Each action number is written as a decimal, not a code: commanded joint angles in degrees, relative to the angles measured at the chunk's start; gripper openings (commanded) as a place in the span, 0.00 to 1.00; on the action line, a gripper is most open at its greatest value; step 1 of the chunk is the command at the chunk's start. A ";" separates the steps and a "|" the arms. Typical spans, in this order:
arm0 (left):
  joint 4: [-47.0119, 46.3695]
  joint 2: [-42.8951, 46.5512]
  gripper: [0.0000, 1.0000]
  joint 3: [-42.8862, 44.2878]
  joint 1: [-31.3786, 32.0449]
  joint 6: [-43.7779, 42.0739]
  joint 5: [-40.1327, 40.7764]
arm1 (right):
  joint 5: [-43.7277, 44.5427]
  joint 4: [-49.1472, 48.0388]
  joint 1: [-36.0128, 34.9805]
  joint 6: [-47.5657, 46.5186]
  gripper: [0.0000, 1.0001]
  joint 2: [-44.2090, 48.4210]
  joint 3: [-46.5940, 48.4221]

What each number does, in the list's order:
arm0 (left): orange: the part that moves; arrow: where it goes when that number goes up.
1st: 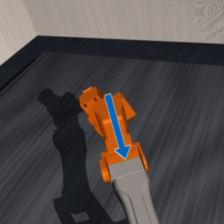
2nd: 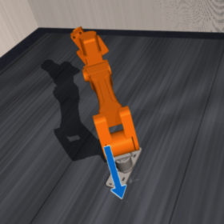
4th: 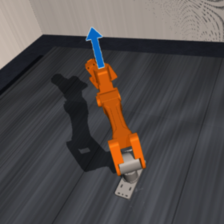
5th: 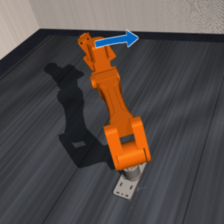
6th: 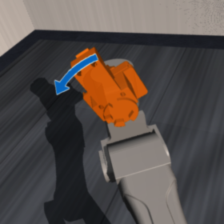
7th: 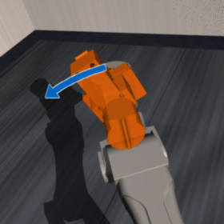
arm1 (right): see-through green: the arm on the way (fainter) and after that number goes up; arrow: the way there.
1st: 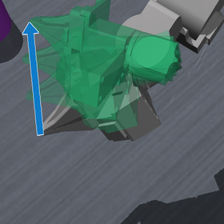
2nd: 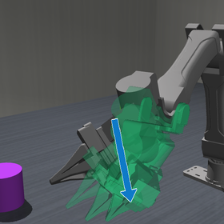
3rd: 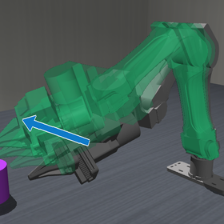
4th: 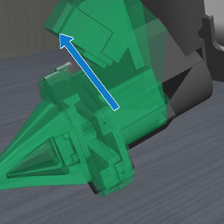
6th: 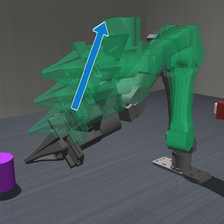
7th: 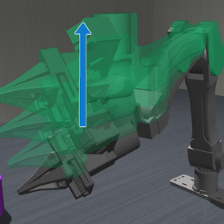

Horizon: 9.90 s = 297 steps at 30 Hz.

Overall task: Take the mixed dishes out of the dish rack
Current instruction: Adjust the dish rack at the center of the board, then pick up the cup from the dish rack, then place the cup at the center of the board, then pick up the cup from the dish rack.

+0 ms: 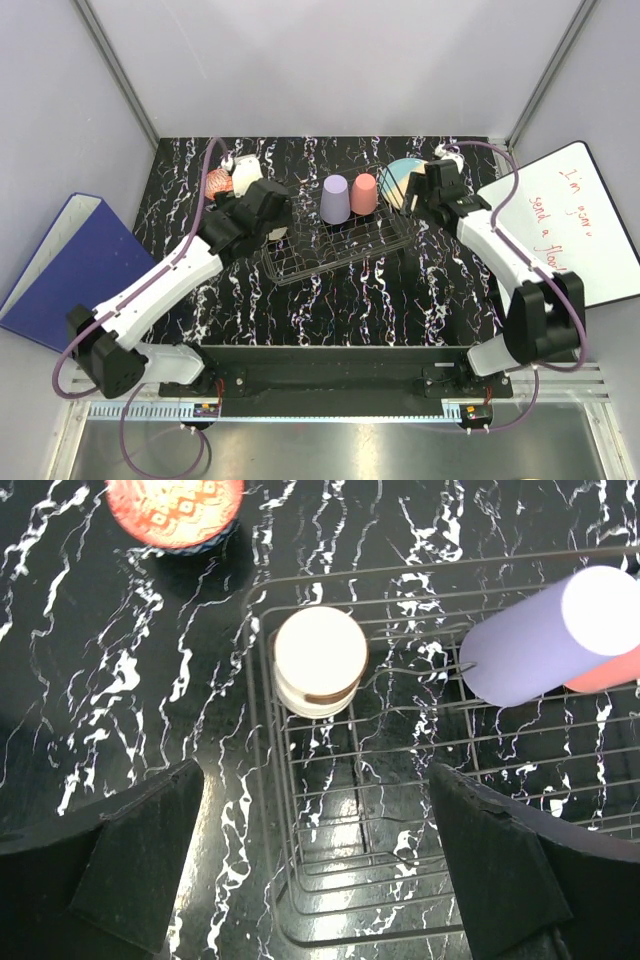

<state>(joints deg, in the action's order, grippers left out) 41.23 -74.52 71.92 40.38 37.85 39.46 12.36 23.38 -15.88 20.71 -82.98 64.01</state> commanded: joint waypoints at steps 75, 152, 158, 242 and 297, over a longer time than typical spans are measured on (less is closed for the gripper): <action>-2.38 2.54 0.99 -1.17 -5.84 -1.01 -9.93 | -8.58 -4.04 -2.23 -2.69 0.88 -15.27 25.98; -26.11 18.43 0.99 -10.46 -6.45 -4.45 -29.27 | -11.56 -20.33 -14.62 8.80 0.00 3.42 16.88; -56.24 24.44 0.99 -24.20 -8.83 1.61 -54.09 | -22.28 -38.47 -10.58 23.48 0.00 14.51 -1.41; 10.27 -22.85 0.00 14.83 -36.77 -1.37 -27.59 | -6.91 -10.89 -12.86 15.32 0.99 46.51 -24.02; -5.37 10.51 0.99 9.40 -15.52 -3.47 -23.83 | 3.79 -8.71 -12.86 -2.67 1.00 -0.21 10.22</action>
<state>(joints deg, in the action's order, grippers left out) 43.64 -69.30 87.37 20.95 35.77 11.03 8.84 12.34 -28.49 25.85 -74.00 64.79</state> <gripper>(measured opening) 0.985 0.994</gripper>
